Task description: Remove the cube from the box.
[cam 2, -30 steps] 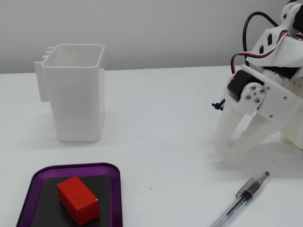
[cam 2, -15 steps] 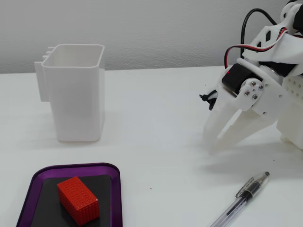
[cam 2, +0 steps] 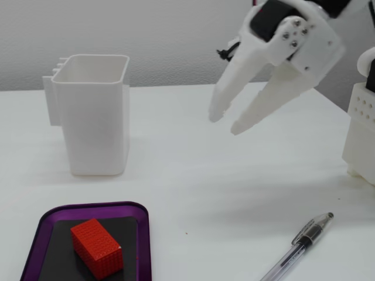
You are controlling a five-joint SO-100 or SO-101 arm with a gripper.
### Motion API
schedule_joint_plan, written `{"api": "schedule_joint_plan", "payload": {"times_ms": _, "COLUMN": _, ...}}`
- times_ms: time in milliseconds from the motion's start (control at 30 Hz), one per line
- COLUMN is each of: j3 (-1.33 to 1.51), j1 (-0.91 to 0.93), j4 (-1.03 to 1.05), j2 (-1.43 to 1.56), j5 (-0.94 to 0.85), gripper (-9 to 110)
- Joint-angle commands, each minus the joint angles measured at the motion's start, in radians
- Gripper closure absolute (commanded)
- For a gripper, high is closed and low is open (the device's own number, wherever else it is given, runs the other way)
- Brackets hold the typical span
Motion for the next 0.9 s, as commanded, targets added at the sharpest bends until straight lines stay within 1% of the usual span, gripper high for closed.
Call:
{"api": "schedule_joint_plan", "payload": {"times_ms": 0, "j3": -0.382, "j1": -0.009, "j4": 0.066, "j2": -0.417, "j5": 0.043, "gripper": 90}}
{"api": "schedule_joint_plan", "payload": {"times_ms": 133, "j3": -0.739, "j1": -0.071, "j4": 0.199, "j2": -0.755, "j5": 0.067, "gripper": 86}}
{"api": "schedule_joint_plan", "payload": {"times_ms": 233, "j3": -0.962, "j1": -0.112, "j4": 0.295, "j2": -0.954, "j5": 0.057, "gripper": 85}}
{"api": "schedule_joint_plan", "payload": {"times_ms": 433, "j3": -1.302, "j1": -0.121, "j4": 0.367, "j2": -1.238, "j5": 0.057, "gripper": 85}}
{"api": "schedule_joint_plan", "payload": {"times_ms": 633, "j3": -1.493, "j1": -0.118, "j4": 0.387, "j2": -1.408, "j5": 0.035, "gripper": 84}}
{"api": "schedule_joint_plan", "payload": {"times_ms": 867, "j3": -1.52, "j1": -0.12, "j4": 0.385, "j2": -1.486, "j5": 0.011, "gripper": 82}}
